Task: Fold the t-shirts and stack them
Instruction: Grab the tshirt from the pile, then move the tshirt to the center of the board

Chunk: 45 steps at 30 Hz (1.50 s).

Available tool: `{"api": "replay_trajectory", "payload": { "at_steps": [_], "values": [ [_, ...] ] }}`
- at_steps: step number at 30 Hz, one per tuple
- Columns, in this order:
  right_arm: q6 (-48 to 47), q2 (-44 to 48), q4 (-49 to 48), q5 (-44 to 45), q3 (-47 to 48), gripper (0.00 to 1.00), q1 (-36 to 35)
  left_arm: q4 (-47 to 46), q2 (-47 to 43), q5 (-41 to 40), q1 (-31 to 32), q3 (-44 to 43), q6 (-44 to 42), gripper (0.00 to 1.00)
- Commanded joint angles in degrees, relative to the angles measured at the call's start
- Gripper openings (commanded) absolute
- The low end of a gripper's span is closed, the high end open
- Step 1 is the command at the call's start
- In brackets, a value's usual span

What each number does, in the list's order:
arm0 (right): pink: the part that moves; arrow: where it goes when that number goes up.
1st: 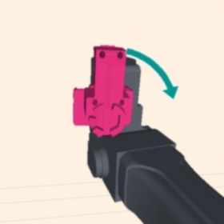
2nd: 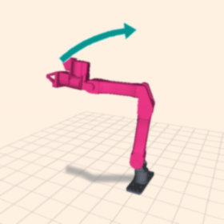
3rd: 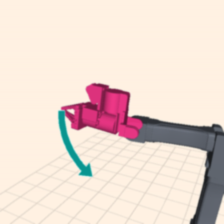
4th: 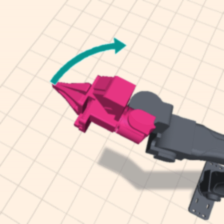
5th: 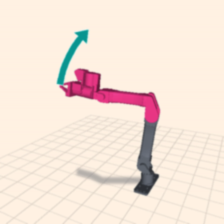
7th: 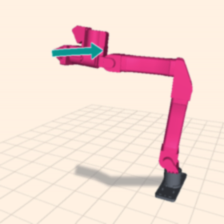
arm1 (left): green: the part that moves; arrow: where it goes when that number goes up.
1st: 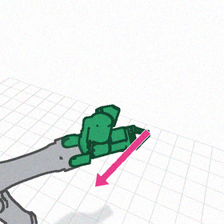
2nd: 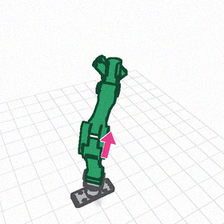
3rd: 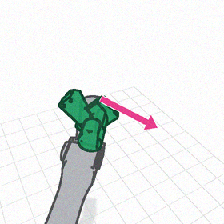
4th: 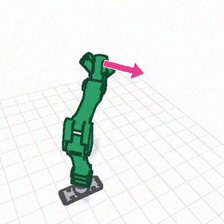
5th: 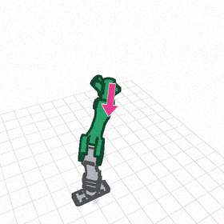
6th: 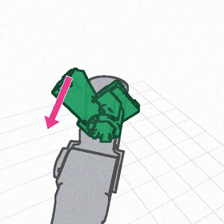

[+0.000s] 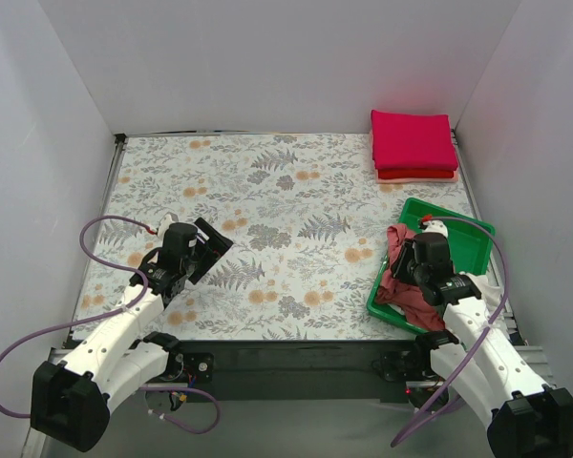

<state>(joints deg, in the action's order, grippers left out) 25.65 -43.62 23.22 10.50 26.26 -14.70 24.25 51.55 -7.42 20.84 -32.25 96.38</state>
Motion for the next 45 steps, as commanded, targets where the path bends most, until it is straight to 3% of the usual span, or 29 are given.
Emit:
{"api": "replay_trajectory", "payload": {
  "at_steps": [1,6,12,17,29,45],
  "values": [
    [0.1,0.02,0.24,-0.39,1.43,0.34,0.37,-0.78,-0.83,0.39,0.25,0.26,-0.93,0.95],
    [-0.95,0.02,-0.28,-2.24,1.16,0.15,0.81,-0.7,-1.28,0.21,0.25,0.26,-1.02,0.95],
    [-2.53,2.12,-0.2,-1.98,3.71,0.03,1.07,-0.78,-1.45,0.21,0.25,0.52,-1.02,0.95],
    [-4.82,4.06,0.94,0.57,7.74,0.02,1.16,-0.78,-1.28,0.39,0.25,0.61,-0.93,0.95],
    [-10.0,5.47,5.25,8.48,28.31,0.01,1.16,-1.93,-0.49,2.06,0.25,1.14,-1.46,0.95],
    [-11.67,0.21,3.59,7.26,50.36,0.01,1.16,-3.16,-0.13,4.08,0.25,1.93,-2.07,0.95]
  ]
}}
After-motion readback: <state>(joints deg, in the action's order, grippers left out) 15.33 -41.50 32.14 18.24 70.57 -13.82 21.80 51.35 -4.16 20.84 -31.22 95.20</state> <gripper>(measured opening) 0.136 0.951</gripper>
